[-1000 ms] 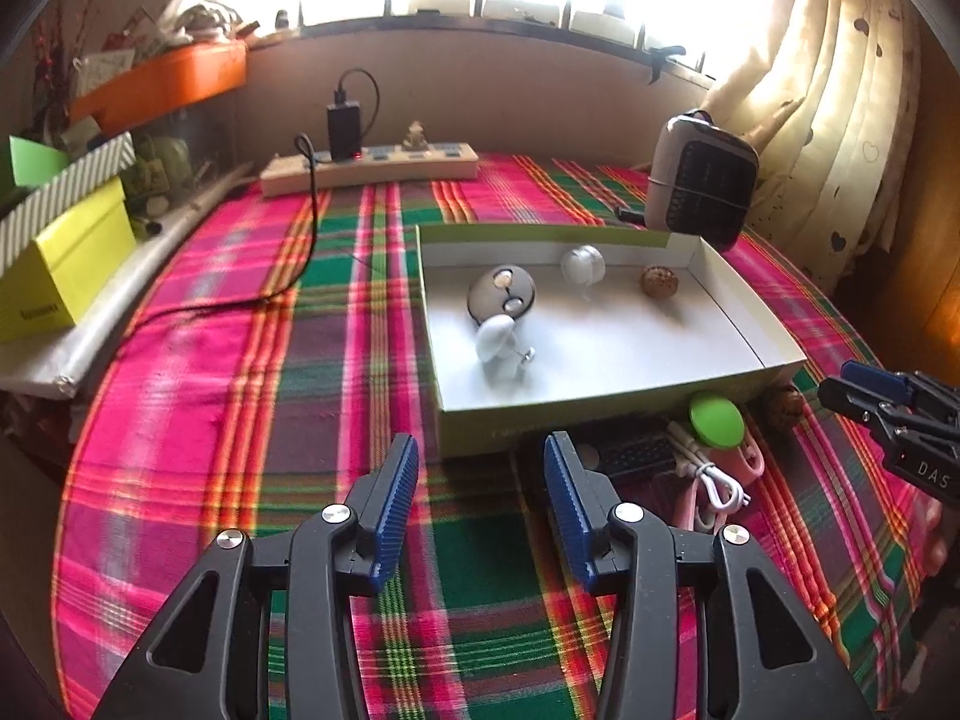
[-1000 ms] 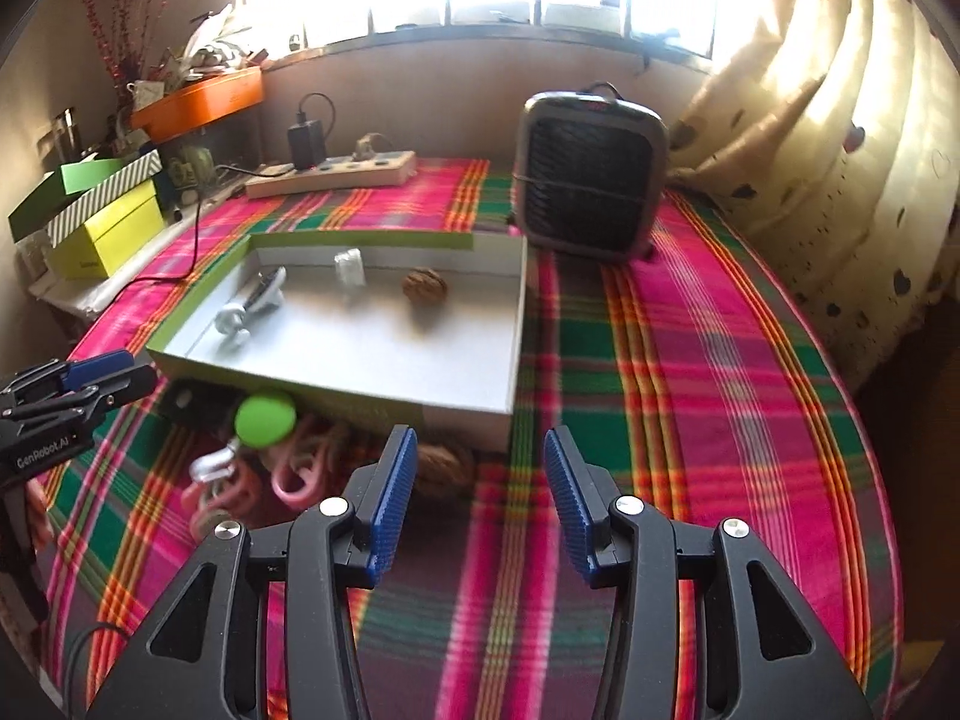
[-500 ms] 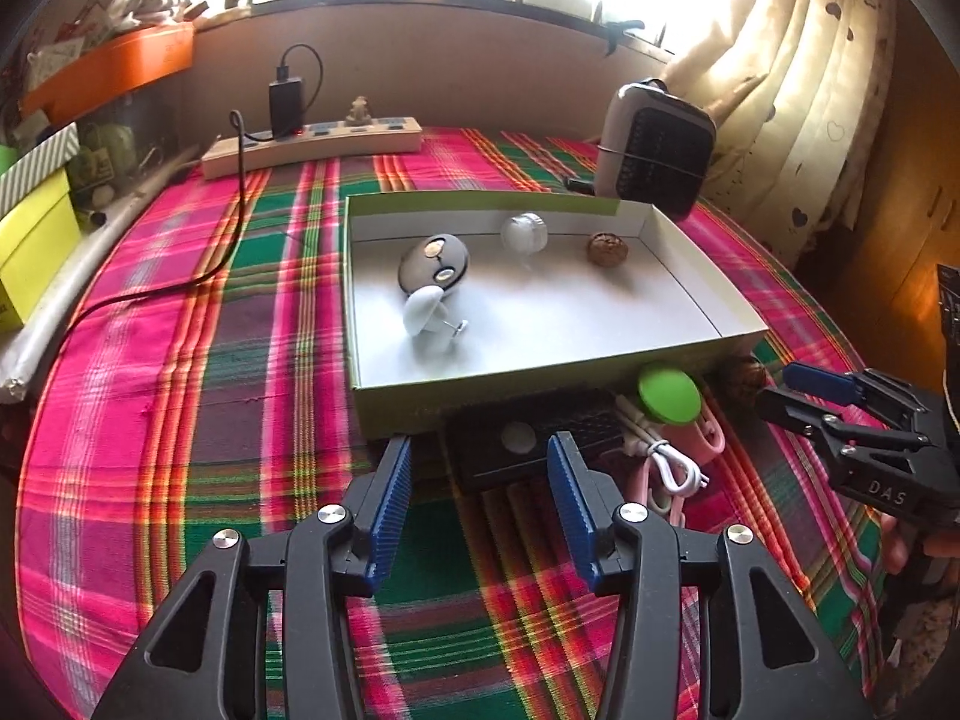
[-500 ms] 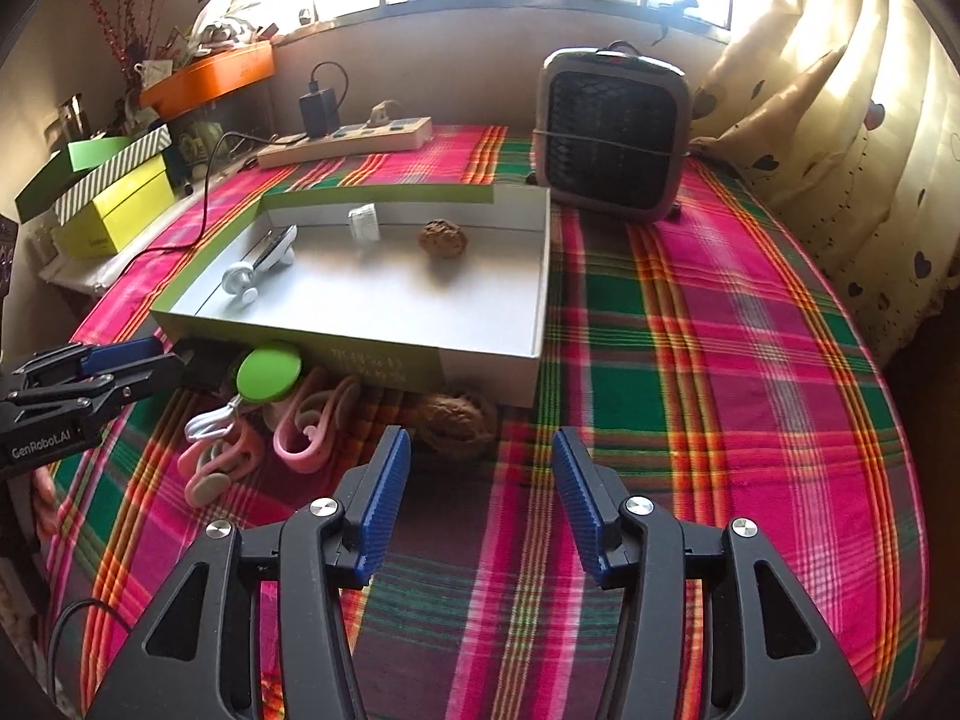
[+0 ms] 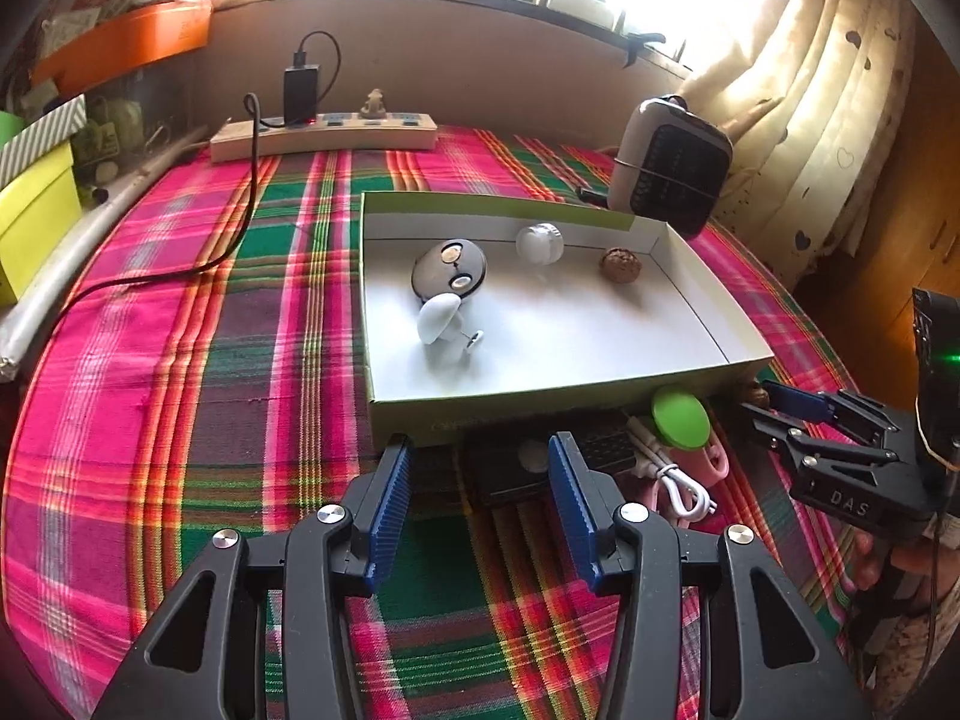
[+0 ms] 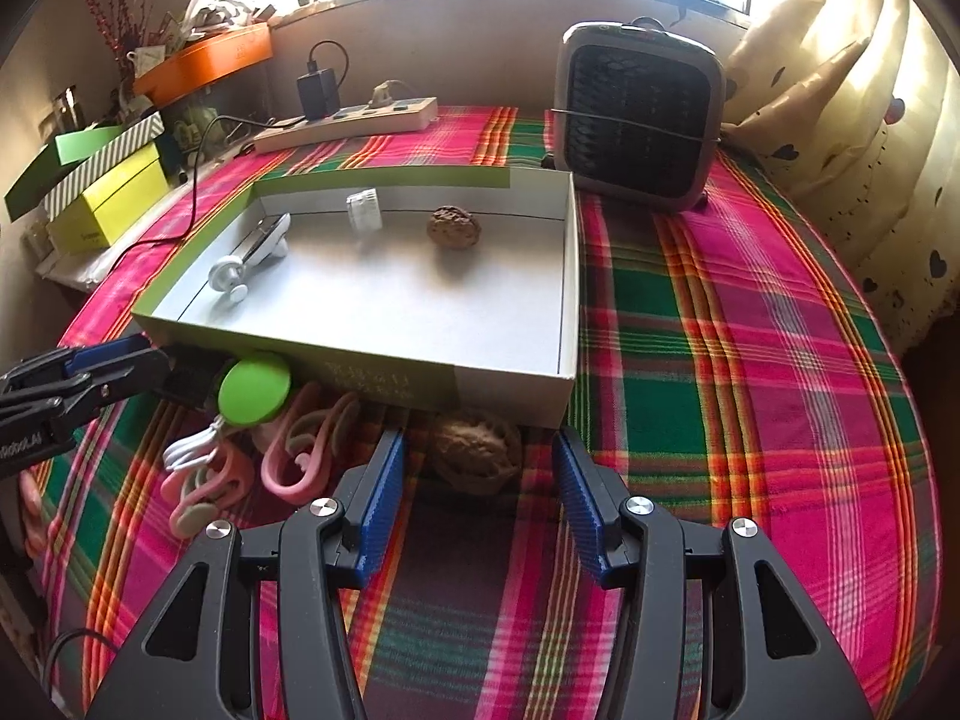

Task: Organize objects
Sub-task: 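Move the right gripper to the walnut while the left approaches the black remote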

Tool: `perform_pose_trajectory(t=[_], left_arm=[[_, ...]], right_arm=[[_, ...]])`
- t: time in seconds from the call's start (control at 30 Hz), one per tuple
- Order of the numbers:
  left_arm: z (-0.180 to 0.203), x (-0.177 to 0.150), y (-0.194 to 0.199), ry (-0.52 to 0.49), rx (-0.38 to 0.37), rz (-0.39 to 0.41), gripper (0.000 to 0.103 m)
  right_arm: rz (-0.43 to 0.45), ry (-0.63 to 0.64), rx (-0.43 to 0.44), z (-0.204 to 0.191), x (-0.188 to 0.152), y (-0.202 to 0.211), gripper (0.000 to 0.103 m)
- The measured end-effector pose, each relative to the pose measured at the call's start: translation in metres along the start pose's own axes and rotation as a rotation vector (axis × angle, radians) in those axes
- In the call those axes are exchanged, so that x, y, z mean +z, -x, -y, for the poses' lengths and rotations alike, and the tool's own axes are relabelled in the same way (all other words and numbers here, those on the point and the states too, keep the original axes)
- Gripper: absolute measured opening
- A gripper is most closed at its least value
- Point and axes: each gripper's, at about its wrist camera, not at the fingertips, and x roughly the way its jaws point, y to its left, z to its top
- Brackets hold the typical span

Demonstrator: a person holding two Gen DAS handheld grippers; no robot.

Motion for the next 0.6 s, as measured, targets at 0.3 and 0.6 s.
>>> perform_pose_trajectory(t=[0.3, 0.6], left_arm=[[0.008, -0.002, -0.001, -0.026, -0.037, -0.015, 0.045], [0.015, -0.007, 0.003, -0.036, -0.058, -0.016, 0.045]], right_arm=[[0.004, 0.001, 0.005, 0.0, -0.001, 0.003, 0.034], [0.006, 0.005, 0.025, -0.001, -0.004, 0.005, 0.034]])
